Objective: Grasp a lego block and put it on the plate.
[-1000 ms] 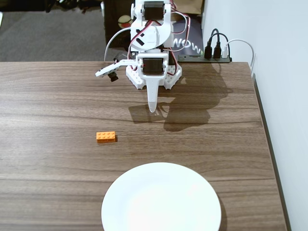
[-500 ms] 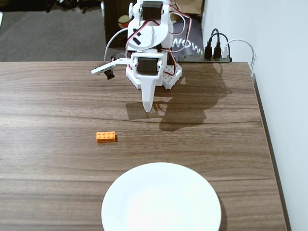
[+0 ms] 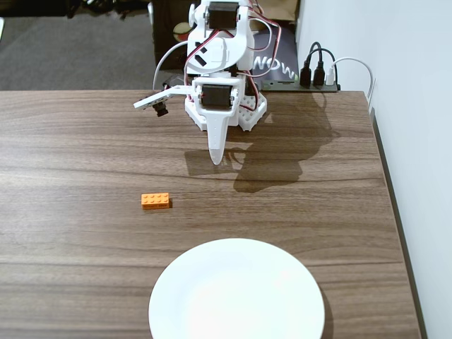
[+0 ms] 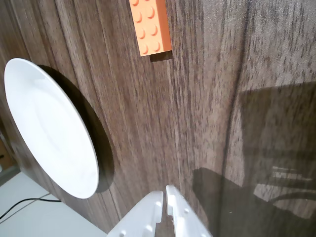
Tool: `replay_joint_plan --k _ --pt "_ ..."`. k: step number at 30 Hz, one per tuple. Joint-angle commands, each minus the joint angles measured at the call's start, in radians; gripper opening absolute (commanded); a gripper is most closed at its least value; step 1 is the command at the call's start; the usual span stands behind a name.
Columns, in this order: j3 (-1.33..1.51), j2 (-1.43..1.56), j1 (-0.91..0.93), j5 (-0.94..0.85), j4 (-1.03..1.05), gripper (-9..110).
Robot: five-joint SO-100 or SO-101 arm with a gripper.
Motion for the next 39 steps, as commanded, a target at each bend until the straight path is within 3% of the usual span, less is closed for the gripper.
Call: replay_joint_plan --k 1,18,24,39 --pt "-0.005 -0.002 0.006 0.005 0.003 1" --pt "-0.005 -0.003 0.121 0.06 0.002 1" --pt "-0.012 -0.005 0.133 -0.028 -0.006 1" --pt "-0.334 -0.5 0.261 -0.173 -0.098 0"
